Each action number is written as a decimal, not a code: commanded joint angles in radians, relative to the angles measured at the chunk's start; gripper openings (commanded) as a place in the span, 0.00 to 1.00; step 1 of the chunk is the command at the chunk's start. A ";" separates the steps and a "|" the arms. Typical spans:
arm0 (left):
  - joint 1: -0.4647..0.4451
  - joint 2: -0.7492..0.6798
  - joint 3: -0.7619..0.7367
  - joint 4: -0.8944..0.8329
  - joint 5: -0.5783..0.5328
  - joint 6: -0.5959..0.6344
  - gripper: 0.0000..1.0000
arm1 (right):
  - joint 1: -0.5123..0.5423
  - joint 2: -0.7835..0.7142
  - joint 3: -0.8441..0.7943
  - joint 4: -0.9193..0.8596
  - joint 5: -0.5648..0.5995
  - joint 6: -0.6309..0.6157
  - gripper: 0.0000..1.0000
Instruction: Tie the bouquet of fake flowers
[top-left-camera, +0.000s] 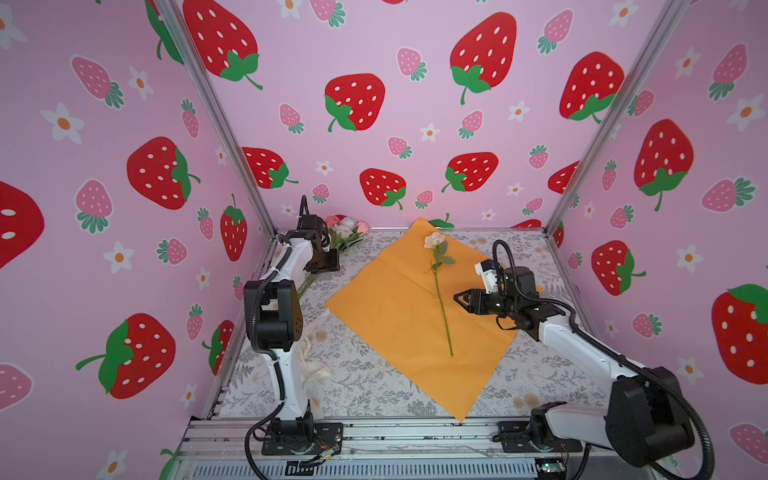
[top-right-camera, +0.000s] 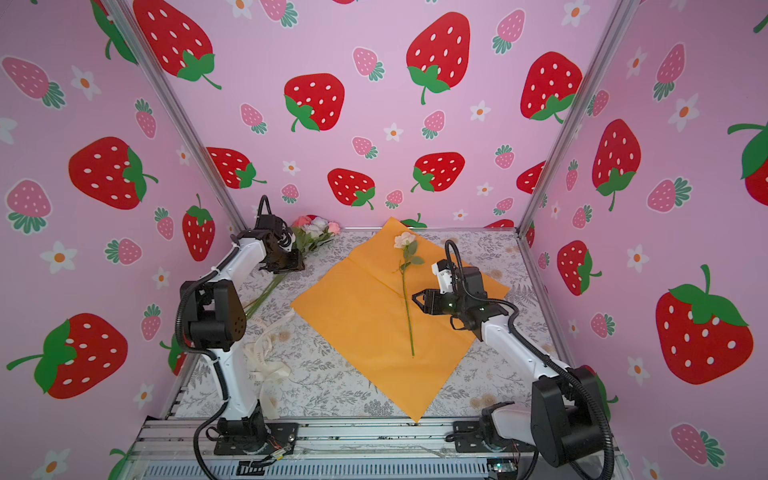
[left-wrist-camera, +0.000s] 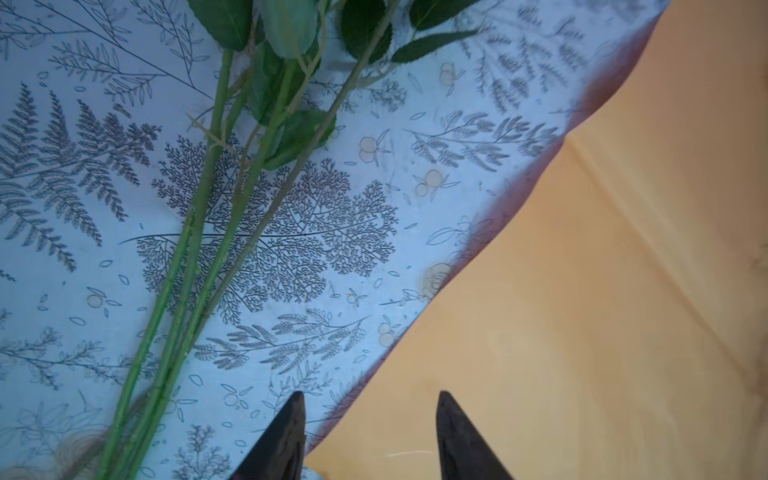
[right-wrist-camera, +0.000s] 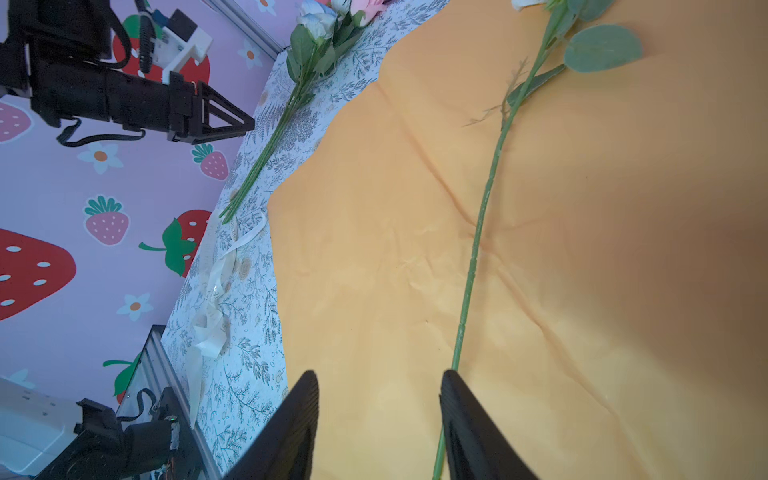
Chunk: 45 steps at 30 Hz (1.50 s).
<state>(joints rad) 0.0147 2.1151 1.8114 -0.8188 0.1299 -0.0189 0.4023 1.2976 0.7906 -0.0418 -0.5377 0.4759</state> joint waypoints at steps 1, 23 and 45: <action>0.006 0.067 0.104 -0.138 -0.069 0.132 0.51 | 0.027 0.024 0.034 0.004 0.034 0.015 0.51; 0.109 0.277 0.359 -0.158 -0.107 0.129 0.34 | 0.061 0.121 0.078 -0.017 0.068 0.047 0.51; 0.113 0.383 0.438 -0.212 -0.113 0.145 0.17 | 0.067 0.149 0.078 -0.038 0.067 0.046 0.51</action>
<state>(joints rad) 0.1246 2.4790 2.2169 -0.9962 0.0334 0.1059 0.4625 1.4387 0.8463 -0.0677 -0.4721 0.5217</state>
